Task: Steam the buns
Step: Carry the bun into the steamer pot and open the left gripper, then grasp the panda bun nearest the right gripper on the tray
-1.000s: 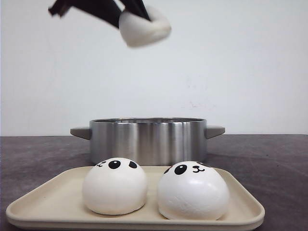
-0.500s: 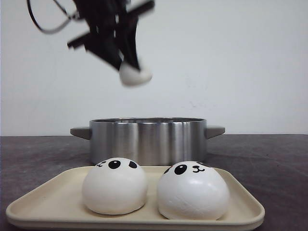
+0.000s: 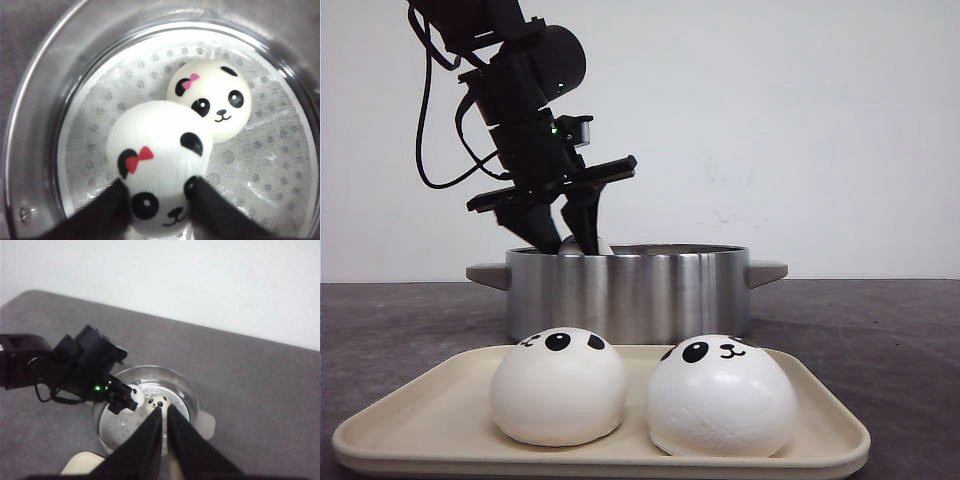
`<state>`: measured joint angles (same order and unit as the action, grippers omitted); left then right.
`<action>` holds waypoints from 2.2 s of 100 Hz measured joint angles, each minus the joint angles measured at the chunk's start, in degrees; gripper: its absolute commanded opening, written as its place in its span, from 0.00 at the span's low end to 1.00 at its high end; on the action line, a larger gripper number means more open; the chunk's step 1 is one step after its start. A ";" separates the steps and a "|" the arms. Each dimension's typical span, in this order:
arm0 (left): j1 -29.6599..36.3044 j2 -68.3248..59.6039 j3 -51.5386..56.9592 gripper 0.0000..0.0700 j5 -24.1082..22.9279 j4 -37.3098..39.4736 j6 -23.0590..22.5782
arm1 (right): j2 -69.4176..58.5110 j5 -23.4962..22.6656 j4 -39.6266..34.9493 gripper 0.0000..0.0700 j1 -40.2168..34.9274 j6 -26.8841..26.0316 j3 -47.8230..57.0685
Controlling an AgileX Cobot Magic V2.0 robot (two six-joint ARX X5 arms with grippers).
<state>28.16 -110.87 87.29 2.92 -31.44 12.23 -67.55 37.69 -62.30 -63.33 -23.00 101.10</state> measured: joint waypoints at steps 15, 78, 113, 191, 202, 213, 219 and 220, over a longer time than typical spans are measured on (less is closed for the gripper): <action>0.02 0.00 0.00 0.81 0.02 0.31 0.24 | 0.00 0.00 -0.04 0.01 0.00 -0.02 0.00; 0.44 11.45 10.75 0.86 0.02 -12.13 1.42 | -0.48 -1.57 -12.04 0.01 1.16 -5.88 -6.47; 5.11 36.92 11.72 0.85 0.04 -19.96 1.46 | -0.76 -21.84 3.98 0.08 1.95 -12.31 -31.95; 7.21 57.94 11.74 0.85 -1.55 -26.84 3.67 | -20.06 -39.56 15.10 0.87 7.58 -15.89 -41.57; 7.21 57.94 11.69 0.85 -1.55 -28.20 3.67 | -22.99 -39.74 15.74 0.87 7.63 -15.72 -41.57; 7.21 58.05 11.69 0.85 -1.55 -28.76 3.67 | -24.63 -39.85 16.83 0.86 7.63 -15.63 -41.57; 7.21 58.07 11.69 0.85 -1.55 -28.79 3.67 | -25.38 -39.85 16.94 0.85 7.63 -15.52 -41.57; 7.21 58.07 11.69 0.85 -1.55 -28.79 3.67 | -25.51 -39.85 16.94 0.84 7.63 -15.52 -41.57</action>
<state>35.38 -52.80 98.98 1.37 -60.23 15.90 -93.06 -2.15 -45.36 -55.70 -38.52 59.53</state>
